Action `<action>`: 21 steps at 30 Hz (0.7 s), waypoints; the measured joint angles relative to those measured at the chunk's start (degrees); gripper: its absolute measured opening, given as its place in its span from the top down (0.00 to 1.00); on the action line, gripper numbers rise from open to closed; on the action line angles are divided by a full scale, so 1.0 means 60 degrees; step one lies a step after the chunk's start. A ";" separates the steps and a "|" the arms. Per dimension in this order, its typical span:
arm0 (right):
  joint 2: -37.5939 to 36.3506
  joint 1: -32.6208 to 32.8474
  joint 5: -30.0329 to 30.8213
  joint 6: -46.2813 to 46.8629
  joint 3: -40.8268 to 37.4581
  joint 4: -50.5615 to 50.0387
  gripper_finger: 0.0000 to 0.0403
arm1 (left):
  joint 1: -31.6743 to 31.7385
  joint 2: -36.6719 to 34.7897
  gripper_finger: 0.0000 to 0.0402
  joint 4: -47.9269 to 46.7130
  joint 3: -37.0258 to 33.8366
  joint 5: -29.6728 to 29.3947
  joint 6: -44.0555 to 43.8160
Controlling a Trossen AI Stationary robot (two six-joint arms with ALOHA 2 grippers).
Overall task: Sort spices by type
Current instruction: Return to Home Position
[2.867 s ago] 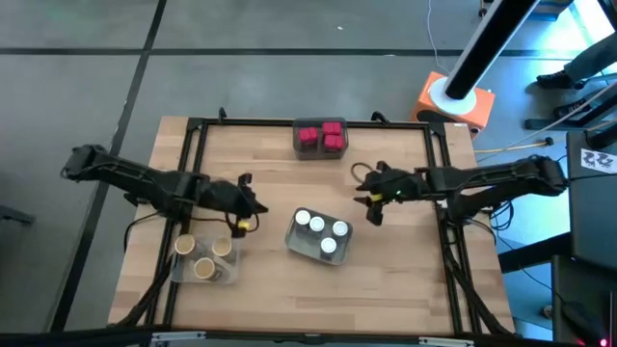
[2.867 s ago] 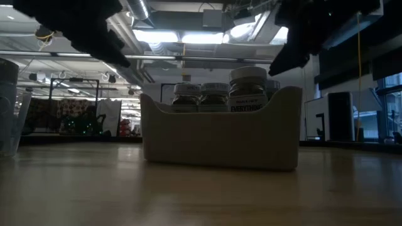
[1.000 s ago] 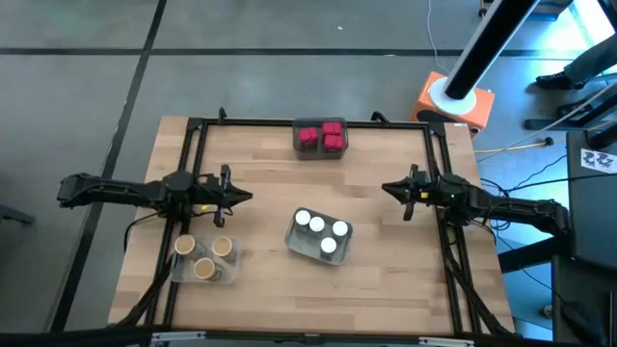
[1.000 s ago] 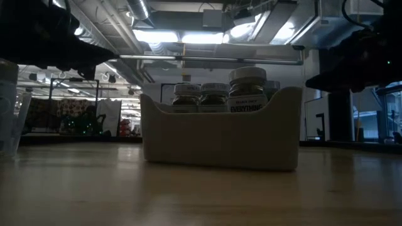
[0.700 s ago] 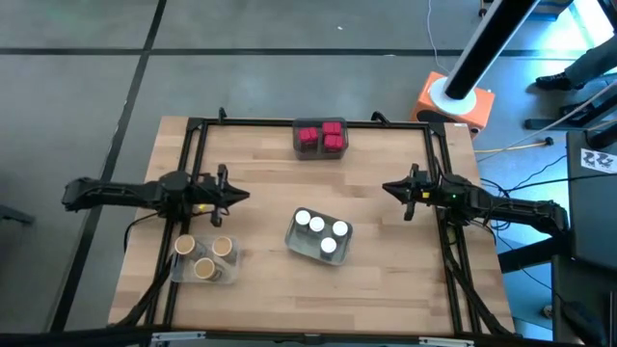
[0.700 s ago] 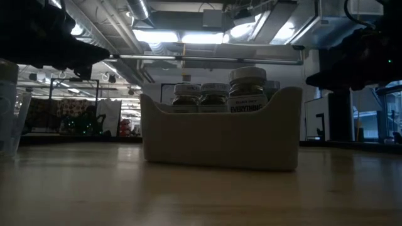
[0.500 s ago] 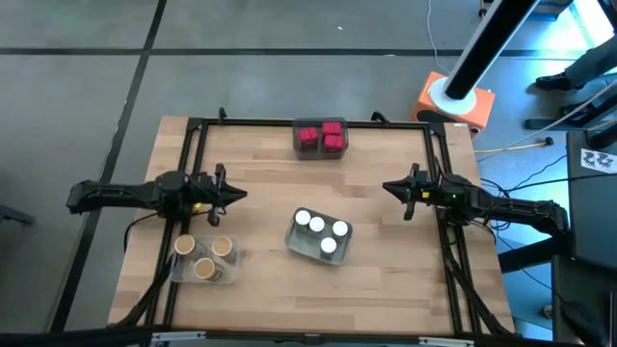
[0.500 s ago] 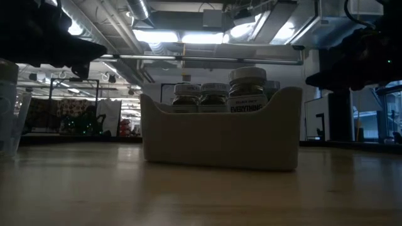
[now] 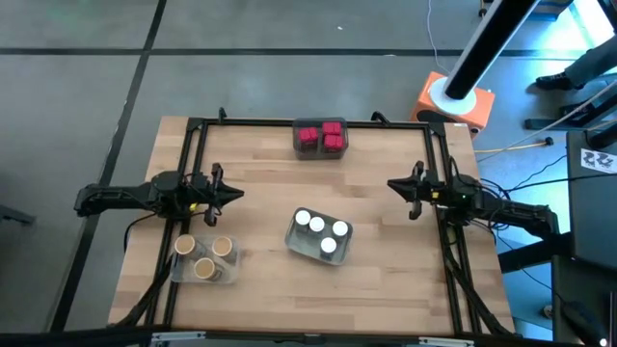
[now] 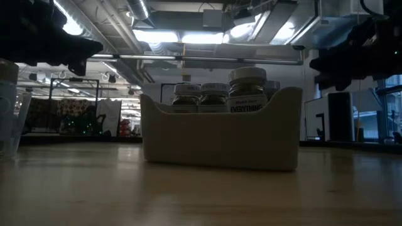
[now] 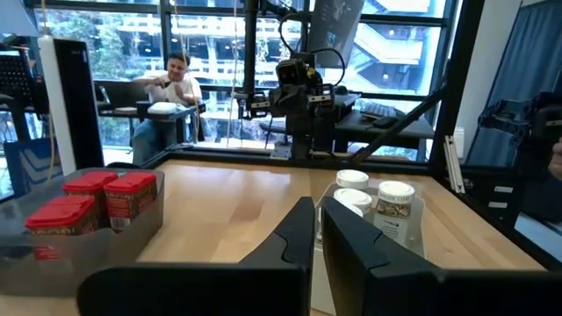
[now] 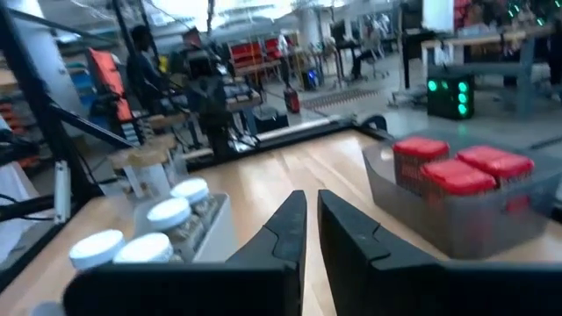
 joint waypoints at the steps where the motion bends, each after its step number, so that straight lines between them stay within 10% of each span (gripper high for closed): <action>1: -0.0020 0.0000 -0.0044 -0.0056 0.0000 -0.0002 0.92 | 0.0000 0.0000 0.97 -0.0011 0.0000 -0.0011 0.0003; 21: 0.0093 0.0000 -0.0376 -0.0311 0.0004 -0.0024 0.92 | 0.0000 0.0120 0.97 -0.0389 0.0000 -0.0357 -0.0230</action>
